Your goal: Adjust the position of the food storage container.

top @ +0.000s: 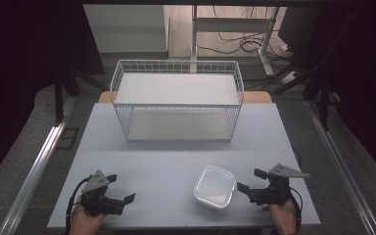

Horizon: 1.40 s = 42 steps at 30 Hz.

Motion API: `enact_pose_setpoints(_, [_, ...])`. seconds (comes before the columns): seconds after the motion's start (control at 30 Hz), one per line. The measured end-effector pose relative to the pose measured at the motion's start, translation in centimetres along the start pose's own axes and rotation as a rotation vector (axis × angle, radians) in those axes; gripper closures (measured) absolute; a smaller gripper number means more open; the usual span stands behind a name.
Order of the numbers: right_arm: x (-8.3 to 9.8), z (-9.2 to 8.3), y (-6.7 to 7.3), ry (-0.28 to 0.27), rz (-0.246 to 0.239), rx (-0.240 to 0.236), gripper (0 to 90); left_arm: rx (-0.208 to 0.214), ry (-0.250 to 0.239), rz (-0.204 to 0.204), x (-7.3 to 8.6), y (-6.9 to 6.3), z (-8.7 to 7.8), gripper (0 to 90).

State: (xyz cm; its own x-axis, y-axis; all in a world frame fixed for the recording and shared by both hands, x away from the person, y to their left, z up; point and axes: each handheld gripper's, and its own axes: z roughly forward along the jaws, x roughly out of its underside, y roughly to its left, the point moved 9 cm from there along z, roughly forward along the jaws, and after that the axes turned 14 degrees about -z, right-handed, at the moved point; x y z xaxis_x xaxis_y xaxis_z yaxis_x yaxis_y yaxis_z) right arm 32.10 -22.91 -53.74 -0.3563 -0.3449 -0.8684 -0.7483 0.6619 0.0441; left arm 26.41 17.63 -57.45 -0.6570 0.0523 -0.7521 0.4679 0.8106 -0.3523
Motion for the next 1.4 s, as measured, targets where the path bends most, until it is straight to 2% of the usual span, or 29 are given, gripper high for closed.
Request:
enact_pose_setpoints(0.07, [0.4,0.3,0.0,0.04,-0.02,0.006,3.5,-0.001,-0.01,-0.002,0.0,0.0,-0.2,2.1])
enact_pose_setpoints(0.17, [0.4,0.3,-0.1,0.045,-0.043,0.03,2.2,0.004,-0.008,-0.003,0.0,0.1,0.0,2.1])
enact_pose_setpoints(0.23, [0.3,0.2,-0.2,0.05,-0.084,0.058,2.1,0.004,-0.002,0.004,0.1,0.0,0.1,2.1])
enact_pose_setpoints(0.3, [0.4,0.2,-0.2,0.058,-0.106,0.06,2.1,0.004,0.0,0.01,0.0,0.0,0.2,2.1])
enact_pose_setpoints(0.4, [0.9,0.2,-0.4,0.086,-0.105,0.068,2.2,0.003,0.003,0.016,0.1,-0.1,0.3,2.1])
enact_pose_setpoints(0.57, [0.8,0.3,-0.5,0.081,-0.09,0.089,2.1,0.004,-0.002,0.012,0.0,0.0,0.3,2.2])
enact_pose_setpoints(0.63, [0.9,0.4,-0.4,0.088,-0.116,0.109,0.2,0.003,-0.001,0.011,0.0,0.0,0.3,2.2])
enact_pose_setpoints(0.7, [0.9,0.4,-0.4,0.085,-0.119,0.115,0.0,0.003,-0.001,0.011,0.0,0.0,0.3,2.2])
enact_pose_setpoints(0.73, [0.9,0.1,-0.4,0.082,-0.125,0.141,0.0,0.003,0.002,0.012,0.1,0.0,0.3,2.2])
enact_pose_setpoints(0.77, [0.8,0.0,-0.5,0.076,-0.127,0.146,0.0,0.004,0.002,0.012,0.1,0.0,0.3,2.2])
enact_pose_setpoints(0.97, [0.9,-0.7,-1.1,0.068,-0.083,0.196,0.0,0.009,0.005,0.009,0.1,0.0,0.5,2.2])
enact_pose_setpoints(1.03, [1.1,-0.8,-1.0,0.077,-0.076,0.182,0.0,0.01,0.007,0.007,0.1,0.0,0.5,2.2])
enact_pose_setpoints(1.1, [1.4,-0.7,-0.5,0.112,-0.08,0.133,0.0,0.013,0.006,0.004,0.1,0.0,0.5,2.2])
enact_pose_setpoints(1.13, [1.4,-0.7,-0.5,0.112,-0.08,0.133,0.0,0.013,0.006,0.004,0.1,0.0,0.5,2.2])
enact_pose_setpoints(1.17, [1.8,-0.6,0.3,0.18,-0.071,0.101,6.5,0.014,0.006,0.005,0.1,0.0,0.5,2.2])
enact_pose_setpoints(1.23, [2.0,-0.5,1.0,0.214,-0.065,0.054,9.9,0.013,0.005,0.007,0.0,0.0,0.5,2.3])
enact_pose_setpoints(1.3, [1.9,-0.5,1.6,0.209,-0.07,0.025,16.0,0.016,0.005,0.004,0.0,0.0,0.5,2.4])
enact_pose_setpoints(1.37, [1.8,-0.5,2.0,0.196,-0.076,0.018,25.5,0.017,0.006,0.003,0.0,0.0,0.5,2.4])
enact_pose_setpoints(1.4, [1.7,-0.6,2.2,0.191,-0.082,0.015,33.5,0.018,0.006,0.003,0.0,0.0,0.6,2.4])
